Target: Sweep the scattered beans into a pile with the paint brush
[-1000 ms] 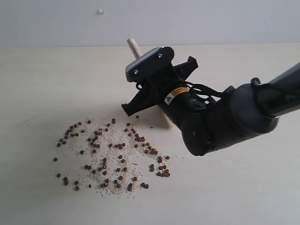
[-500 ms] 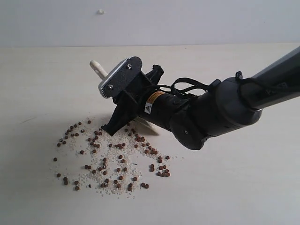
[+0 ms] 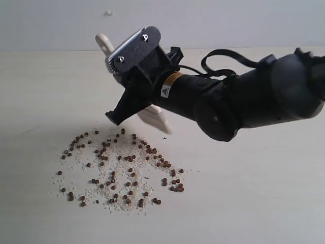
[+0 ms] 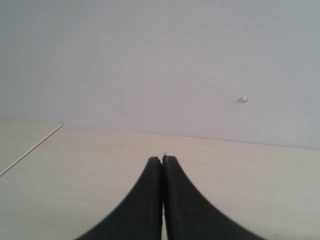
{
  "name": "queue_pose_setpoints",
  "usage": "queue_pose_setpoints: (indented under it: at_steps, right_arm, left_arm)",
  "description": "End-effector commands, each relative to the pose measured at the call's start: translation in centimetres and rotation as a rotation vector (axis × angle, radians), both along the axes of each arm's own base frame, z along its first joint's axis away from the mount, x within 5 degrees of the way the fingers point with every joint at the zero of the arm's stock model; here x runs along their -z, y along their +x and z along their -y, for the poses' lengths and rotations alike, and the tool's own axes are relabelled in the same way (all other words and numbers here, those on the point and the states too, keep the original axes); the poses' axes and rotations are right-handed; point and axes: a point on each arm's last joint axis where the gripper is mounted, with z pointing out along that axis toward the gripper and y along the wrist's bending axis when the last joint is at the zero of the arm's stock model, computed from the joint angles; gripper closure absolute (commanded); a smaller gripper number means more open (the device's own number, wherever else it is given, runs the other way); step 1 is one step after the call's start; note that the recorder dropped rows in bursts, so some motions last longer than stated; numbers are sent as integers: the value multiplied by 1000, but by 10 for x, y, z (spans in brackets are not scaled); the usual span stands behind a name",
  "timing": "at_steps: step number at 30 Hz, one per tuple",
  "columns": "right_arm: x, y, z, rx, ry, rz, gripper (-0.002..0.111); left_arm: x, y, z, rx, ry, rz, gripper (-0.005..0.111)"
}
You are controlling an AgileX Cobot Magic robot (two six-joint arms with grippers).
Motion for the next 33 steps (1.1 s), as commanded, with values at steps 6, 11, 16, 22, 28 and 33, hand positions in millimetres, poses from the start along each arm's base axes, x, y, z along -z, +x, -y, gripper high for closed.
queue_pose_setpoints:
  at_steps: [6, 11, 16, 22, 28, 33]
  right_arm:
    - [-31, 11, 58, 591, -164, 60, 108]
    - [-12, -7, 73, 711, -203, 57, 108]
    - [15, -35, 74, 720, -134, -11, 108]
    - [22, -54, 53, 645, -97, -40, 108]
    - [43, -67, 36, 604, -95, -90, 108]
    - [44, -78, 25, 562, -11, -140, 108]
  left_arm:
    - [-1, -1, 0, -1, -3, 8, 107]
    - [-1, -1, 0, -1, -3, 8, 107]
    - [-1, -1, 0, -1, -1, 8, 107]
    - [-1, -1, 0, -1, -3, 8, 107]
    - [-1, -1, 0, -1, -1, 8, 107]
    - [-1, -1, 0, -1, -3, 8, 107]
